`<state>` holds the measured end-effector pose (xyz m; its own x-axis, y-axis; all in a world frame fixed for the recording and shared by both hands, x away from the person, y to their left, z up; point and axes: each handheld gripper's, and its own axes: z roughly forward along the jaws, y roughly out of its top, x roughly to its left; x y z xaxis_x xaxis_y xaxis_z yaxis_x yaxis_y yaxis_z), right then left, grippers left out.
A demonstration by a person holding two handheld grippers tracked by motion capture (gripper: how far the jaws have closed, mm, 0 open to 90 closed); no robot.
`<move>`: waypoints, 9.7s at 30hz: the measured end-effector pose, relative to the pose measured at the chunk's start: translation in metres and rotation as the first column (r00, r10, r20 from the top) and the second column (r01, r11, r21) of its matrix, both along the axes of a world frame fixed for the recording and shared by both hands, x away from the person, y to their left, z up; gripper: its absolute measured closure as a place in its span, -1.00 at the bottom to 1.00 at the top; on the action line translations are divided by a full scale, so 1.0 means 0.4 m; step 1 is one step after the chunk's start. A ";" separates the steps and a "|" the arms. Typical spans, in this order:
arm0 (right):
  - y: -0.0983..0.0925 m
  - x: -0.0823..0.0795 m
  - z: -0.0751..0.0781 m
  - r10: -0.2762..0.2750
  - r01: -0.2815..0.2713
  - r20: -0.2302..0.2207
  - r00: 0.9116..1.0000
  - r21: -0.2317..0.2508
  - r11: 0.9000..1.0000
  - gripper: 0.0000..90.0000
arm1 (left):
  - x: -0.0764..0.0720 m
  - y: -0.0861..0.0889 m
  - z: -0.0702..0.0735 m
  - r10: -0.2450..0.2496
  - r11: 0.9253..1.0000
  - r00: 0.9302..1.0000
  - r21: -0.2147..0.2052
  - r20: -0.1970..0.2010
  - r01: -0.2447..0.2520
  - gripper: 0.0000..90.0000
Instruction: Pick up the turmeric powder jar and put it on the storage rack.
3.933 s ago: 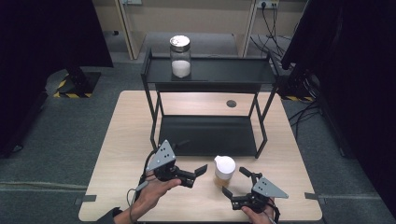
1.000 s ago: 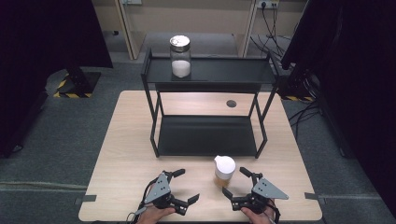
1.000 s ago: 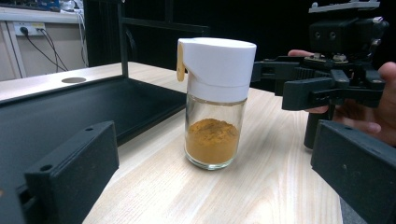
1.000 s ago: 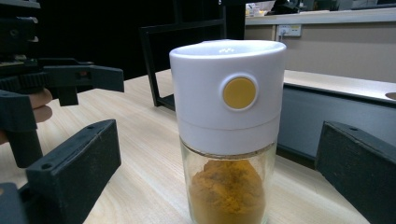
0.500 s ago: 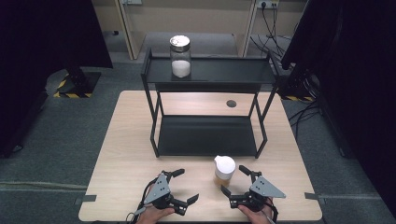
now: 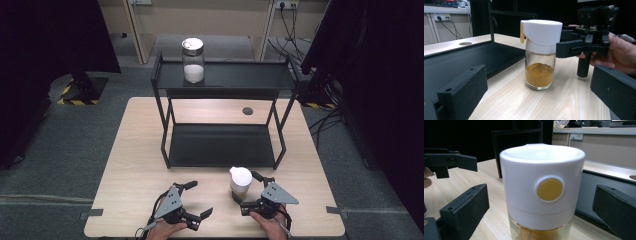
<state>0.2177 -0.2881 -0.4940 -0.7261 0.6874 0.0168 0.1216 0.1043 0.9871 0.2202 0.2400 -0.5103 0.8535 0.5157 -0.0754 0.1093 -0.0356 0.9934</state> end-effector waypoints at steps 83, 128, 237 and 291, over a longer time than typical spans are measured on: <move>0.041 0.103 0.372 0.091 -0.090 0.020 0.996 -0.032 0.995 -0.31 | -0.001 0.003 -0.008 0.033 0.999 0.999 -0.004 -0.015 -0.033 -0.97; 0.088 0.247 0.698 0.112 -0.113 0.032 0.993 0.004 0.994 -0.31 | 0.003 0.009 -0.008 0.044 0.999 0.998 -0.013 -0.033 -0.044 -0.97; 0.212 0.394 0.708 -0.140 0.138 0.052 0.989 0.032 0.990 -0.99 | -0.003 0.006 -0.006 0.033 0.999 0.999 -0.015 -0.023 -0.033 -0.97; 0.083 0.142 0.419 0.016 -0.019 0.111 0.994 0.032 0.999 -0.99 | -0.002 0.011 -0.012 0.054 0.998 0.998 -0.038 -0.027 -0.055 -1.00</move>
